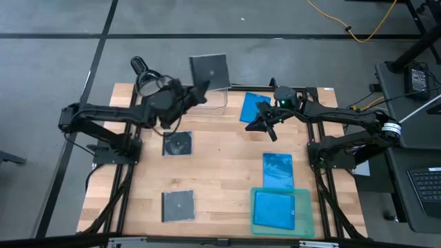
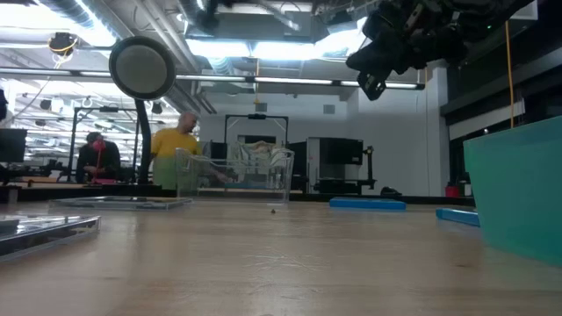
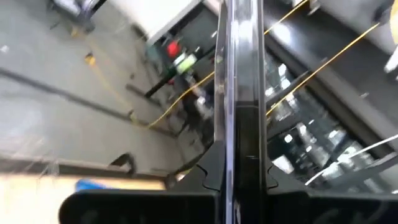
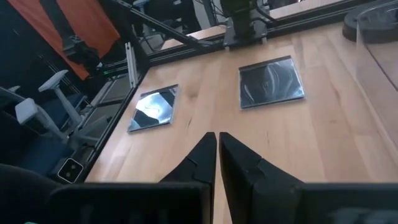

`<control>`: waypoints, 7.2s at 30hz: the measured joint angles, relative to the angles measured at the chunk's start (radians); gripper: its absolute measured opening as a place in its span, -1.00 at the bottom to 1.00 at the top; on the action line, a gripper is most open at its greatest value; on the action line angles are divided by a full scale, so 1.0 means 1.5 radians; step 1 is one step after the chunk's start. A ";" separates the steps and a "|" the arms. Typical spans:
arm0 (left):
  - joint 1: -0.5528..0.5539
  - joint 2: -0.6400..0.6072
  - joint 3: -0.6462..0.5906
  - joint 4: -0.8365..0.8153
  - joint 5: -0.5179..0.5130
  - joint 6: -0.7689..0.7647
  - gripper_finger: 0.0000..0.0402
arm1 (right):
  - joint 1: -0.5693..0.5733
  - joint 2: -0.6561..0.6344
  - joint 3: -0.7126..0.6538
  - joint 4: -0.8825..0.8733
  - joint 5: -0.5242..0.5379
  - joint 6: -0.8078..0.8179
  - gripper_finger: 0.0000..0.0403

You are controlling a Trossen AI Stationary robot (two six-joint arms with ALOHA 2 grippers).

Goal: Pick & place jewel cases by type
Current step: Put the top right black cd case into the transparent bin, then put the top black cd case into the transparent bin

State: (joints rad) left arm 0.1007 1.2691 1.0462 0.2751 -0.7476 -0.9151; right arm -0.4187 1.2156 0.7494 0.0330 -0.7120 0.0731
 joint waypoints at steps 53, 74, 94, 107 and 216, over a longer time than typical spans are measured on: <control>0.223 0.232 0.000 -0.257 0.319 0.007 -0.97 | -0.012 0.000 0.000 -0.006 -0.009 -0.020 -0.87; 0.227 0.351 0.012 -0.063 0.365 -0.102 -0.97 | -0.028 0.000 0.000 -0.013 -0.009 -0.054 -0.87; 0.250 0.359 0.020 -0.063 0.408 -0.076 -0.66 | -0.042 0.001 0.000 -0.049 -0.009 -0.072 -0.87; 0.248 0.359 0.020 -0.121 0.411 -0.067 -0.44 | -0.054 0.001 0.000 -0.054 -0.014 -0.087 -0.87; -0.074 0.093 -0.225 -0.812 0.239 -0.318 -0.99 | 0.103 0.233 0.000 0.081 0.207 -0.034 -0.87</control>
State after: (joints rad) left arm -0.0097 1.4090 0.7094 -0.9434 -0.3897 -1.3924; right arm -0.2638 1.5654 0.7498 0.1551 -0.4015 0.0216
